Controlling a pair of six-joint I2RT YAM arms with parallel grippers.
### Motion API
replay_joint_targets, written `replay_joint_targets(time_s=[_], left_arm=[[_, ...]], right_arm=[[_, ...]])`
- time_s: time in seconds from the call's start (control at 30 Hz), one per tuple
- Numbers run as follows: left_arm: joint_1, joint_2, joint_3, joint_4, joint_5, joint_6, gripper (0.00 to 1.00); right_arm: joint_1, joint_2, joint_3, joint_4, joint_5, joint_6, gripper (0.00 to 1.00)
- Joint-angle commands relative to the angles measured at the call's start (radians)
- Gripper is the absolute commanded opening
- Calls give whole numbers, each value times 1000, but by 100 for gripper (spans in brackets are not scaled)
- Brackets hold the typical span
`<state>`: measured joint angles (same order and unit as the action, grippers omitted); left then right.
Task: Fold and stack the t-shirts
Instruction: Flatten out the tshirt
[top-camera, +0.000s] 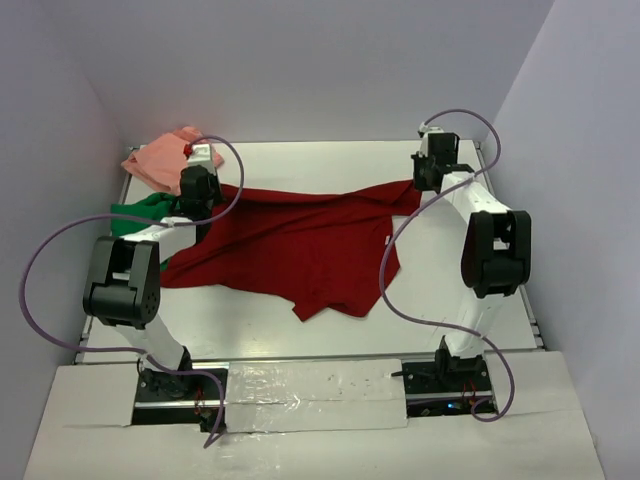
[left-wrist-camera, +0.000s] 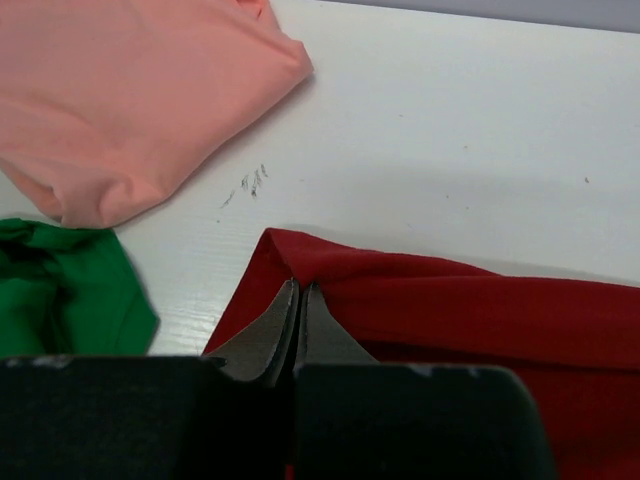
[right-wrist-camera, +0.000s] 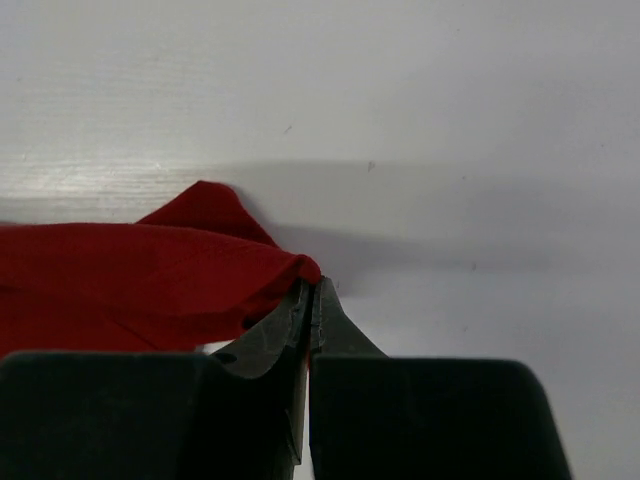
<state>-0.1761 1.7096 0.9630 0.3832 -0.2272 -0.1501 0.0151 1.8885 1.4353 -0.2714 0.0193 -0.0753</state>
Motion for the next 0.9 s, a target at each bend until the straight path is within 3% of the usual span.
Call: replay_joint_targets(time_s=[0.0,0.17,0.5,0.77,0.87], left_arm=[[3,-53,-15,-7,5,-2,0],[20,-322,-135,16,-40,41,0],[78,-913,-133,-365,8,0,0],[87,-1165,-21,-608,123,49,0],[87,-1229,40,-644,123,47,0]], right_arm=[[-9,-142,-44,64,-50,-27,0],[-7,-429,-231,131,-33,-44,0],[0,-1015,-354,-106,-82,-80,0],[2,-1350,-345,-255,-39,-101,0],[0,-1436,-365,-235,-44,-72,0]])
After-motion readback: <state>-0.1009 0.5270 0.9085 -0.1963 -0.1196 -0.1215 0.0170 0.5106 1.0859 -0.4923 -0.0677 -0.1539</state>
